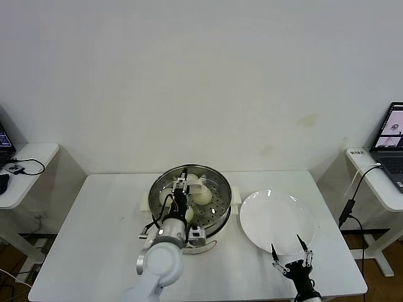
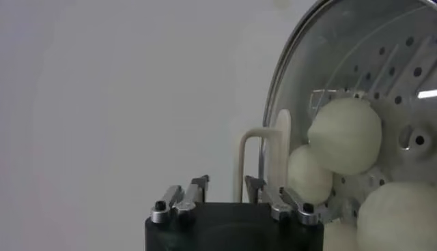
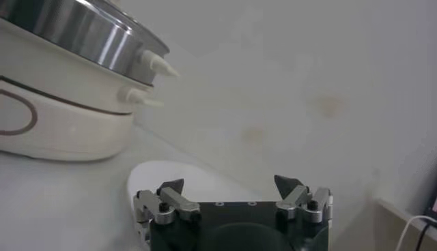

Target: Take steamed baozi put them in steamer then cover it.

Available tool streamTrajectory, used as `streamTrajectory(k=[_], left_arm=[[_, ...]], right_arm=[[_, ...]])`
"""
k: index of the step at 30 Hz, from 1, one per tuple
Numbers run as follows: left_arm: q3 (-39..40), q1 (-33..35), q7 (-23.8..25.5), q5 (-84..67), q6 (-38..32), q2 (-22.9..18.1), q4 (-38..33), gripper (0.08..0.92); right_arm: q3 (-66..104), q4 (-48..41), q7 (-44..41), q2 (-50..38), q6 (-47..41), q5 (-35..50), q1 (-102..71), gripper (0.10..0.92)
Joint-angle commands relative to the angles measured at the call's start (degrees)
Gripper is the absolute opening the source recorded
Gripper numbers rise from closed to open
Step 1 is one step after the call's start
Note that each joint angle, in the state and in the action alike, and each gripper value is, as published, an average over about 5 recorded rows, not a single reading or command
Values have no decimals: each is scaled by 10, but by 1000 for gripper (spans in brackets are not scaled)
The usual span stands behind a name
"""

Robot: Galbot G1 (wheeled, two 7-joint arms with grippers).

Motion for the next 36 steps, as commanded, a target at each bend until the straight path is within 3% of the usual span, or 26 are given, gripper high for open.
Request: streamTrajectory(k=[1,6,9,13,17,25,36], left_arm=[[-18,121,-62,-66,-25,61,-169,594],[-50,239,-107,-201,-40,99,-255,741],[-87,304,-175,-355,-54,116,-276,803],[-198,361,-284,-657,-184,116,-238,821],[-286,393,-335,-880,-269,94,-200,823],[-328,439,-311,-998,-282,78,-174,823],[-377,431,-243,-1051,-280,52,-84,823]], right_arm=[[-1,-2,0,-6,0,3,0,823],[-4,-2,0,-16,2,9,-4,823],[-7,-3,-2,-19,2,13,-4,823],[-12,-2,-4,-17,-1,18,-4,823],[-15,3,-6,-16,-2,20,-10,823],[-24,28,-15,-26,-12,41,-27,823],[-43,88,-40,-19,-52,51,-63,823]])
